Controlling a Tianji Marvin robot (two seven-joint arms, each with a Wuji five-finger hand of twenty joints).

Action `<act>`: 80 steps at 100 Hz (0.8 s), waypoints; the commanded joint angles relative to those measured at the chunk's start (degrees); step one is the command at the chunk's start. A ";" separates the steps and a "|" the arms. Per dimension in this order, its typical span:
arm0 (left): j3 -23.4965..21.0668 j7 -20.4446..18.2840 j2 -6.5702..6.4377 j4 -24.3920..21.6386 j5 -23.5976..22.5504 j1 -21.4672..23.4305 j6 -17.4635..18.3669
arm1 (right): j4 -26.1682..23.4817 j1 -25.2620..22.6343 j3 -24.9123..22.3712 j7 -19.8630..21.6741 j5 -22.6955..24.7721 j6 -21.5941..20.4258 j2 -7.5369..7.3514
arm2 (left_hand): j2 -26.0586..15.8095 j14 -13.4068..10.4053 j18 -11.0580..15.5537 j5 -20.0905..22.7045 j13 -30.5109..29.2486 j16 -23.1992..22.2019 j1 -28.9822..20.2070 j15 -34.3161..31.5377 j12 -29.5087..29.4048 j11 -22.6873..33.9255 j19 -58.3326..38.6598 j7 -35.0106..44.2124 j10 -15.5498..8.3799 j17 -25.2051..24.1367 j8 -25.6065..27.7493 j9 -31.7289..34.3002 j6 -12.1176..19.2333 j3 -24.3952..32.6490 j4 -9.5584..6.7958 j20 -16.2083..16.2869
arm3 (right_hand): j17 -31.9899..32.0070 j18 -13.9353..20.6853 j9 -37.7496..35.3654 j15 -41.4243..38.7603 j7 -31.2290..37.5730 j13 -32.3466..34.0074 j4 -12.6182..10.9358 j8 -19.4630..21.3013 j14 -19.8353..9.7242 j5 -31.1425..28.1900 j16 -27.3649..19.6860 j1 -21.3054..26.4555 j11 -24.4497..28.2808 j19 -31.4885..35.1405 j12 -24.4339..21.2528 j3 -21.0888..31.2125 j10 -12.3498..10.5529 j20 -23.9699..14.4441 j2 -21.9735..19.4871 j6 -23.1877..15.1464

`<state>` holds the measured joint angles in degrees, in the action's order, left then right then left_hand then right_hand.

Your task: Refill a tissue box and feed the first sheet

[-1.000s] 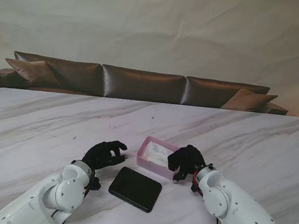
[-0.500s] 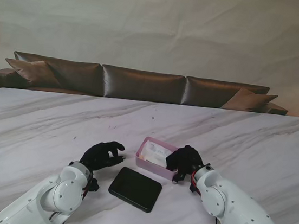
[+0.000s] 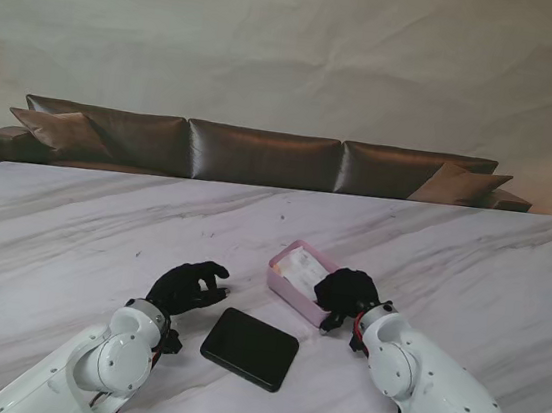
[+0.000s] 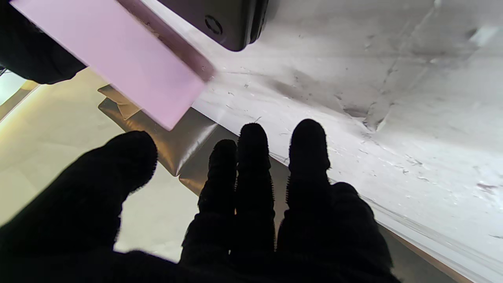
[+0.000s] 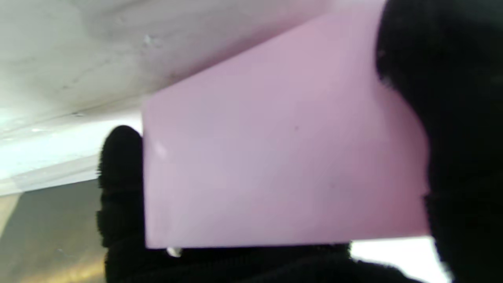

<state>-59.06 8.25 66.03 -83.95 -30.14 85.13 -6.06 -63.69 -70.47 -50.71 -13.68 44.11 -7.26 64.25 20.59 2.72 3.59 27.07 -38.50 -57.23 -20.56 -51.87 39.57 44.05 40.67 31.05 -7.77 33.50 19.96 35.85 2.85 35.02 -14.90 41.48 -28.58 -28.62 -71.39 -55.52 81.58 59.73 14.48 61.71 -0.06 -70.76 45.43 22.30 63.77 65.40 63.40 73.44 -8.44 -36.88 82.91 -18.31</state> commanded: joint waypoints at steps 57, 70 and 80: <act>2.68 1.90 0.68 1.47 0.61 -3.97 8.23 | -26.05 -13.34 -16.73 18.60 -19.01 11.16 -0.50 | 0.13 3.58 0.37 0.67 1.36 1.24 -1.25 2.26 -0.77 -1.43 -132.10 -0.27 -0.71 -4.64 0.02 -2.44 0.52 -1.48 2.51 1.49 | -9.61 23.34 -10.91 -30.09 12.69 14.40 -23.74 1.69 8.92 -7.35 3.94 19.22 18.02 15.01 3.52 16.51 12.14 -9.54 2.11 12.70; 5.26 4.45 1.50 3.04 0.77 -6.33 11.42 | -31.78 -16.65 -18.96 18.89 -21.83 13.38 -0.34 | 1.72 2.12 7.32 0.54 -0.52 1.10 -2.35 0.74 -0.92 -0.94 -138.60 0.16 -0.17 1.88 0.25 -2.39 0.55 -2.63 5.89 1.79 | -9.59 22.94 -10.87 -30.03 12.66 14.37 -23.97 1.75 8.92 -7.35 3.79 18.49 17.93 14.94 3.21 16.51 12.00 -9.57 2.11 12.70; 7.20 6.97 2.36 4.65 1.17 -7.86 13.72 | -35.00 -18.59 -19.88 18.52 -23.39 14.94 -0.12 | 2.47 1.97 9.91 0.29 -1.44 0.63 -2.88 -0.47 -1.05 -0.66 -141.57 0.35 -0.18 4.92 0.36 -2.56 0.59 -3.77 8.16 0.60 | -9.54 22.78 -10.86 -29.86 12.66 14.42 -23.87 1.77 8.92 -7.35 3.72 18.07 17.69 14.94 3.06 16.51 11.82 -9.54 2.11 12.70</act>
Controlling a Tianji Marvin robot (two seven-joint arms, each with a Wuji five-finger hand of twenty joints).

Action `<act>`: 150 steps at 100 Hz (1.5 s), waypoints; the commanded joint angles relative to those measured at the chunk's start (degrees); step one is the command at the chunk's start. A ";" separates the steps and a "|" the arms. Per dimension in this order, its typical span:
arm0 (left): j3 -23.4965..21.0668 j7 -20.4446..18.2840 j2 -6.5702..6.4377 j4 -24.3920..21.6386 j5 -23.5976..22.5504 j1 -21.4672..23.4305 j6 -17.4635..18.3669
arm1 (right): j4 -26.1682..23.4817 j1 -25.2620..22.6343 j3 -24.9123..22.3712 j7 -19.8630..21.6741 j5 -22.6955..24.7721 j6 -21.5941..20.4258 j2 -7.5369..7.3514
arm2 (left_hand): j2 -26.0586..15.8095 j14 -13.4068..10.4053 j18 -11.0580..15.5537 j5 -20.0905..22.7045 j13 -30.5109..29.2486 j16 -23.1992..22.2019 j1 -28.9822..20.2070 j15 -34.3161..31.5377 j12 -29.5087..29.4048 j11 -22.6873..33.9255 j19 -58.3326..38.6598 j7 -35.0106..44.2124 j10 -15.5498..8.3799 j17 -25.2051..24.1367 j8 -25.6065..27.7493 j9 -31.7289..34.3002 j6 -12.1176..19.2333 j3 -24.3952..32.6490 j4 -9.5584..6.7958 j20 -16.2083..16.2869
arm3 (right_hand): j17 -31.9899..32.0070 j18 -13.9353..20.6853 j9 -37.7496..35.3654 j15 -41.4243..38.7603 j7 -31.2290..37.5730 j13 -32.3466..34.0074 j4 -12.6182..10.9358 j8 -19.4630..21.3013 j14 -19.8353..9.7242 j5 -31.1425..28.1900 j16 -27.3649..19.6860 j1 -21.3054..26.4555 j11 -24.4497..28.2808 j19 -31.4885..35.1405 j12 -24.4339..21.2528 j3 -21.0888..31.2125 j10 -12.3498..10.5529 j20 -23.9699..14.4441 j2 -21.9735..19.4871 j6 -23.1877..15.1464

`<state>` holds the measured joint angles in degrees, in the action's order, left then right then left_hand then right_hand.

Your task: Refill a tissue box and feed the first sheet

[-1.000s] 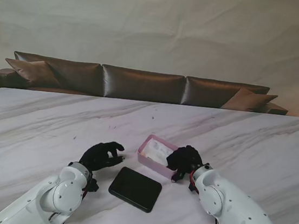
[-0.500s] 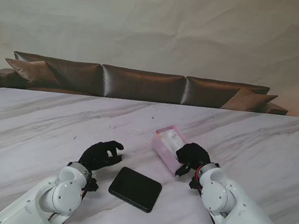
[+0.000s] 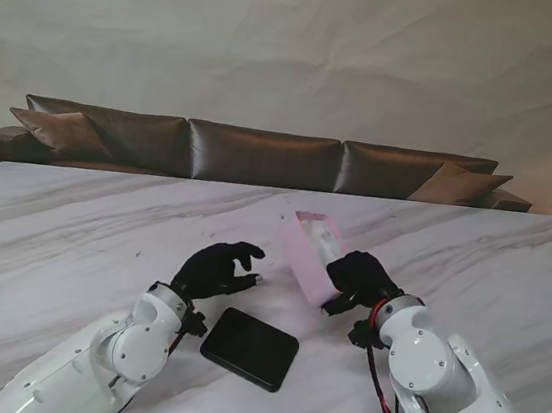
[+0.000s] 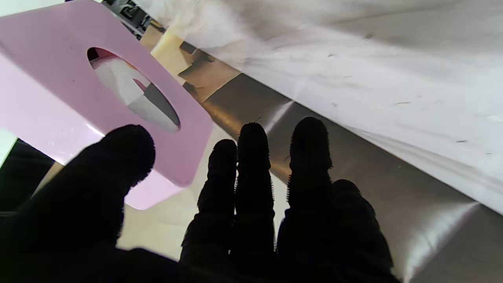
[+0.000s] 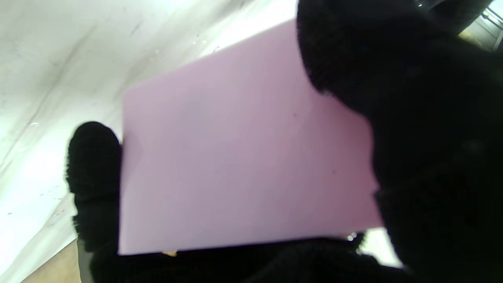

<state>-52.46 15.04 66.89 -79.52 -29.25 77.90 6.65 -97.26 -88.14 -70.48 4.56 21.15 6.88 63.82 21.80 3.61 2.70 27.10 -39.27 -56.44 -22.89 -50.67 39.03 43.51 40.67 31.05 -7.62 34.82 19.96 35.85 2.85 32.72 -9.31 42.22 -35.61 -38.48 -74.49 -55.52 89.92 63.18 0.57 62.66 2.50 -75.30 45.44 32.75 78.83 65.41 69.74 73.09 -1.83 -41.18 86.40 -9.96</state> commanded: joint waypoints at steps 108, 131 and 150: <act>7.86 14.53 6.11 9.18 -0.38 -4.25 10.29 | -0.28 -1.37 -0.27 -0.56 -15.96 4.93 2.20 | 5.48 -0.53 11.81 2.72 -6.89 -0.43 -4.62 -6.67 -1.46 1.72 -145.63 1.35 -2.48 7.83 0.71 1.16 1.99 8.27 7.94 -4.66 | -1.76 31.61 -7.78 -29.54 3.41 11.01 -10.69 1.18 7.55 -2.76 3.47 7.64 2.08 15.94 -3.43 16.86 5.58 -4.75 -1.37 4.64; 8.71 15.07 7.25 11.53 2.13 -5.06 11.82 | 0.79 -0.58 0.09 -0.72 -17.05 4.19 2.39 | 6.25 -0.14 10.61 6.61 -9.04 -0.12 -5.17 -7.73 -1.40 2.48 -146.35 2.37 -2.11 8.79 1.11 5.03 2.73 10.57 9.77 -5.03 | -1.61 31.67 -7.78 -29.38 3.32 11.01 -10.59 1.24 7.69 -2.76 3.41 7.64 2.01 15.96 -3.44 16.86 5.58 -4.70 -1.37 4.67; 9.65 15.70 8.02 13.15 3.04 -5.98 12.58 | 1.17 -0.22 0.31 -0.74 -17.85 3.55 2.49 | 7.23 -0.08 10.64 7.80 -10.11 -0.03 -5.79 -8.35 -0.19 2.72 -146.83 2.54 -1.94 9.50 1.18 6.45 2.77 11.01 10.48 -5.27 | -1.51 31.68 -7.78 -29.28 3.23 11.01 -10.60 1.29 7.75 -2.75 3.39 7.59 1.87 15.93 -3.45 16.86 5.59 -4.64 -1.42 4.71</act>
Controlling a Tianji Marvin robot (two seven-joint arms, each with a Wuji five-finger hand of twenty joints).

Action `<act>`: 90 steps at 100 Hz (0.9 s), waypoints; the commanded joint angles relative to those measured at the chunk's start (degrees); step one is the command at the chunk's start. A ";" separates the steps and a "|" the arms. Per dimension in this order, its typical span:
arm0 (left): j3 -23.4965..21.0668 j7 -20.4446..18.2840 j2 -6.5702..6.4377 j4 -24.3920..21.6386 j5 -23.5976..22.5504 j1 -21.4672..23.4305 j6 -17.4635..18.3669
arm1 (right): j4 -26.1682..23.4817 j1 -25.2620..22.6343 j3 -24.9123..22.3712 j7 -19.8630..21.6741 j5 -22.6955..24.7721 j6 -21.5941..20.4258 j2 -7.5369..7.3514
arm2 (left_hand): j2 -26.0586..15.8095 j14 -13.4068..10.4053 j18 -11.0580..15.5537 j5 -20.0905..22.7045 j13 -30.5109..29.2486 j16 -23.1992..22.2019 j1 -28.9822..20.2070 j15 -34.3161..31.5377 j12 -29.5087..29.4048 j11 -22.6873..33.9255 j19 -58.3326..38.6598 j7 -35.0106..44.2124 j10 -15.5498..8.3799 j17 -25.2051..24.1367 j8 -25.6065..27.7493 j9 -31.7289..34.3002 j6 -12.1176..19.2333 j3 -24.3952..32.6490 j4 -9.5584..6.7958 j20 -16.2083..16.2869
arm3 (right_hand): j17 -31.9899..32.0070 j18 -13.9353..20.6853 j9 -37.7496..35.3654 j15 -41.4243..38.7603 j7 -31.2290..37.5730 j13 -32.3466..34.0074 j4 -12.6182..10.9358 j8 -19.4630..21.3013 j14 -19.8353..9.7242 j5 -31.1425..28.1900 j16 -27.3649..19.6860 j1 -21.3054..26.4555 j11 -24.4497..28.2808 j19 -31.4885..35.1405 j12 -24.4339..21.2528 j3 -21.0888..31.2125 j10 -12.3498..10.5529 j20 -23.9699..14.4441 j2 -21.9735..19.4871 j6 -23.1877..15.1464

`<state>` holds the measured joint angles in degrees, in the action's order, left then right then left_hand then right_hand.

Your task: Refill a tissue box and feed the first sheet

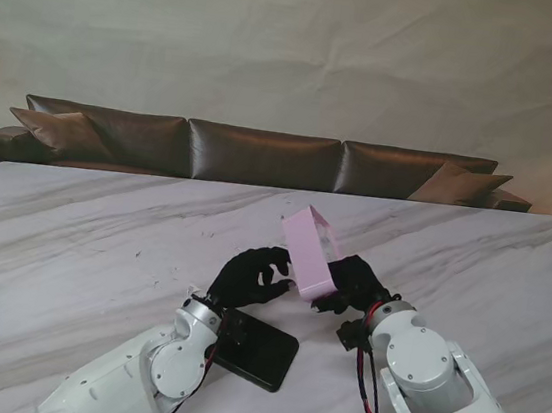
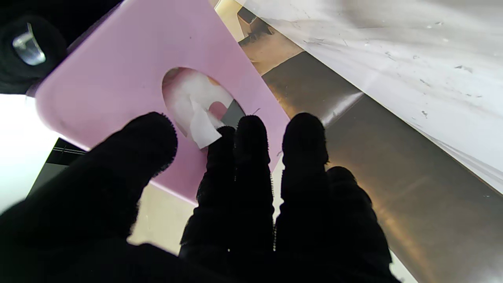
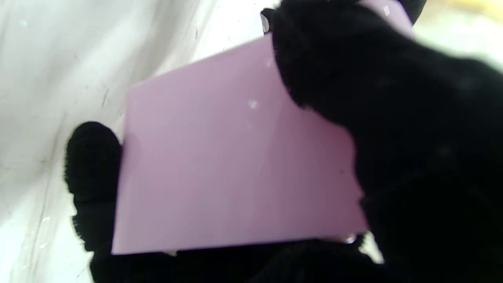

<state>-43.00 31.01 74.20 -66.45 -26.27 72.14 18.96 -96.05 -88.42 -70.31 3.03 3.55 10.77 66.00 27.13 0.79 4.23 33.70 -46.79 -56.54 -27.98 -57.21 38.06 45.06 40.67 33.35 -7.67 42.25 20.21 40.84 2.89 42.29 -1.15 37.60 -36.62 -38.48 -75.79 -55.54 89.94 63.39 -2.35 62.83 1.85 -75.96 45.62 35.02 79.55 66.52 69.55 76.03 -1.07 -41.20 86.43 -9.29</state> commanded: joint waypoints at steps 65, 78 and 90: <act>2.03 4.79 3.32 4.84 1.00 -2.33 1.15 | 1.42 -0.12 1.13 1.77 -2.13 -3.70 0.20 | 1.16 4.20 9.11 9.65 -10.67 1.53 -8.40 -6.95 10.89 5.50 -152.15 20.20 -3.47 9.85 -0.21 15.58 10.23 -0.38 4.50 -4.71 | -0.04 31.91 -6.47 -28.78 3.08 10.81 -7.06 1.23 8.54 -2.10 3.10 5.10 0.79 14.60 -3.23 13.92 4.78 -4.48 -2.25 4.06; 2.00 4.84 3.28 5.06 0.87 -2.35 1.43 | 0.57 -1.28 1.26 2.64 -2.32 -5.45 -0.14 | 2.85 3.94 10.32 10.88 -12.14 1.65 -5.43 -8.28 13.15 7.74 -152.91 21.70 -4.26 11.85 6.21 17.50 11.42 5.17 2.79 -5.72 | 0.09 31.91 -6.46 -28.60 3.04 10.78 -6.92 1.24 8.55 -2.09 3.05 4.87 0.64 14.55 -3.25 13.92 4.75 -4.47 -2.78 4.06; 2.03 4.98 3.36 5.49 0.84 -2.44 2.04 | -0.21 -2.20 1.16 3.50 -2.39 -6.46 -0.45 | 5.38 5.53 11.08 14.57 -13.26 1.28 -1.62 -10.21 15.69 8.90 -153.76 20.11 -4.08 13.80 13.11 20.34 13.89 12.53 -1.80 -6.42 | 0.16 31.99 -6.46 -28.44 2.96 10.81 -6.64 1.25 8.57 -2.08 3.02 4.73 0.50 14.47 -3.23 13.92 4.69 -4.43 -3.16 4.05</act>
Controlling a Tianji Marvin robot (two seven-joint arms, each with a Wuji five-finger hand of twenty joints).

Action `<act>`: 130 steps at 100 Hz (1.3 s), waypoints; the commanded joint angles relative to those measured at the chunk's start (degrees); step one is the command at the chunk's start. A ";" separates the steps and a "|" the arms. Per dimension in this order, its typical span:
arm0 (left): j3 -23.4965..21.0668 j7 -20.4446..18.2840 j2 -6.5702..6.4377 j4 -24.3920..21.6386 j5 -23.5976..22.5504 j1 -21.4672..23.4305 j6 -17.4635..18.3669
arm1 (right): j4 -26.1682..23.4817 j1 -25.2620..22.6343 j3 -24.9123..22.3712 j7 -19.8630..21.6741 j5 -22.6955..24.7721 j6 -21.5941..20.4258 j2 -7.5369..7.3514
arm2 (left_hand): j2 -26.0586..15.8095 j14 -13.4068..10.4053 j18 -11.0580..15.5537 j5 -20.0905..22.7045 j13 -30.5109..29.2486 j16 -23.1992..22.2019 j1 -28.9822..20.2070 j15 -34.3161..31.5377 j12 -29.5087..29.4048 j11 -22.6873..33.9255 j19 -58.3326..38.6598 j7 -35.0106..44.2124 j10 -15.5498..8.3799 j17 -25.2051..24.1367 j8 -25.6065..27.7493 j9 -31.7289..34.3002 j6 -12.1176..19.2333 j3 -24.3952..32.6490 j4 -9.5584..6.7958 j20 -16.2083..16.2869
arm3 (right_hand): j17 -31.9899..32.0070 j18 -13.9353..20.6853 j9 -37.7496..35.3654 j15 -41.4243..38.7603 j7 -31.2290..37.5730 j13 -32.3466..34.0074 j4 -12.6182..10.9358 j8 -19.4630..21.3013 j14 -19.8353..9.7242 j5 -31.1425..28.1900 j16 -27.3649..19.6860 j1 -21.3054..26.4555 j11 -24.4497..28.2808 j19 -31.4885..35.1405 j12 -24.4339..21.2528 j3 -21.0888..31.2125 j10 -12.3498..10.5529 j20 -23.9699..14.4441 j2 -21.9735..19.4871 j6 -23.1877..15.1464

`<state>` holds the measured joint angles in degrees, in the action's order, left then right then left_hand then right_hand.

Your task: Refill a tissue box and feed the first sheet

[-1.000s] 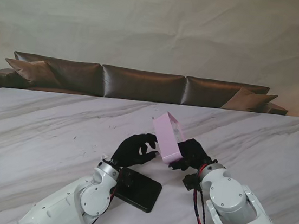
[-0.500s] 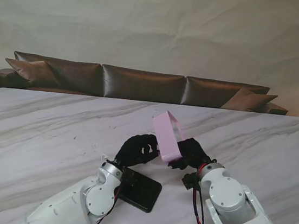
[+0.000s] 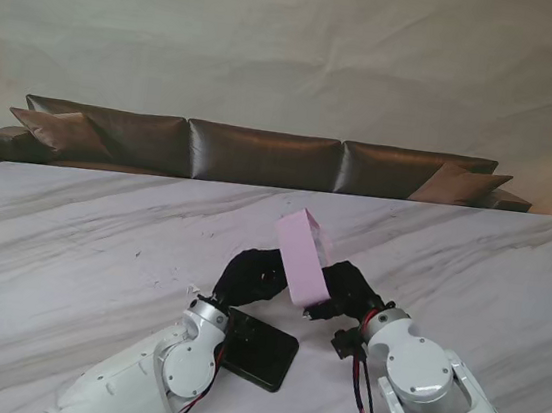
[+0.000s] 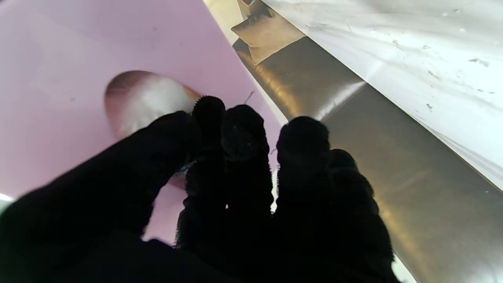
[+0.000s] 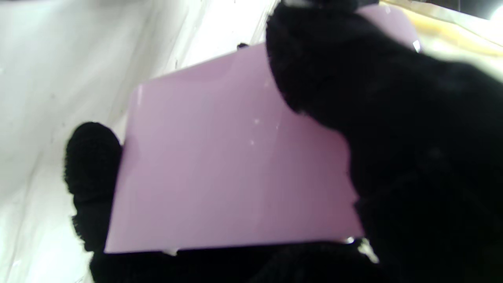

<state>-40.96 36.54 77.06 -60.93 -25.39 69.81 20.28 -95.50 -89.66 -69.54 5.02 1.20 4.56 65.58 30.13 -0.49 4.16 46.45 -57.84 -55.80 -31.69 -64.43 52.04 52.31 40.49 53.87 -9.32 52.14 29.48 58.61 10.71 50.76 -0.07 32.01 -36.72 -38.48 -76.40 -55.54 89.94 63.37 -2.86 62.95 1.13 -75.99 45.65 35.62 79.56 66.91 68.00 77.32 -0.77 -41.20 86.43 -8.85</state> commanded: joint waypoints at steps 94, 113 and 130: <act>-2.87 -14.37 -4.07 -5.19 2.26 1.75 -1.11 | -2.43 -1.24 -1.81 0.91 6.54 3.66 -0.49 | -2.27 4.34 11.72 -7.70 9.75 3.42 10.15 11.15 -9.17 -11.13 -148.83 -18.34 0.09 -3.07 -4.95 -12.39 -2.04 -6.18 -14.93 2.24 | 0.71 32.38 -5.86 -27.48 2.34 10.85 -4.37 1.43 9.22 -2.01 2.99 3.57 -0.30 13.72 -1.42 12.63 4.13 -4.14 -4.45 3.43; -2.51 -16.57 -4.31 -4.94 3.60 1.17 1.49 | -2.15 -0.97 -1.48 1.13 6.24 3.69 -0.49 | 0.58 3.98 11.90 -8.15 10.40 3.76 9.81 13.00 -13.56 -11.67 -147.38 -20.65 0.54 -4.16 -7.38 -14.09 -3.59 -9.18 -11.43 2.73 | 0.73 32.41 -5.87 -27.38 2.33 10.82 -4.21 1.46 9.21 -2.01 2.98 3.67 -0.35 13.70 -1.39 12.63 4.12 -4.12 -4.41 3.43; -2.31 -16.77 -4.06 -4.49 4.44 0.79 2.60 | -1.81 -0.71 -1.03 1.40 6.16 3.53 -0.53 | 0.34 3.96 11.95 -7.09 9.43 3.52 9.99 12.66 -13.76 -11.23 -147.33 -20.22 0.86 -4.05 -7.55 -13.17 -3.80 -9.68 -9.98 2.85 | 0.80 32.51 -5.88 -27.34 2.33 10.81 -4.11 1.47 9.21 -2.02 3.00 3.67 -0.37 13.64 -1.37 12.63 4.12 -4.09 -4.53 3.43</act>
<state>-43.20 20.62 72.55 -65.37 -21.36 70.66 22.58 -97.42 -90.43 -70.78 5.44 7.43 8.02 64.98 29.96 -0.17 4.32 39.41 -49.71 -52.52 -23.16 -51.90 38.84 40.77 40.36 33.89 -8.79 47.74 22.82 47.02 7.98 41.92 -12.23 33.96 -36.77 -38.48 -76.93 -56.33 89.94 63.37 -3.00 63.43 1.06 -76.02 45.65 35.64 79.55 67.91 68.31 77.89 -0.76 -41.20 86.43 -8.84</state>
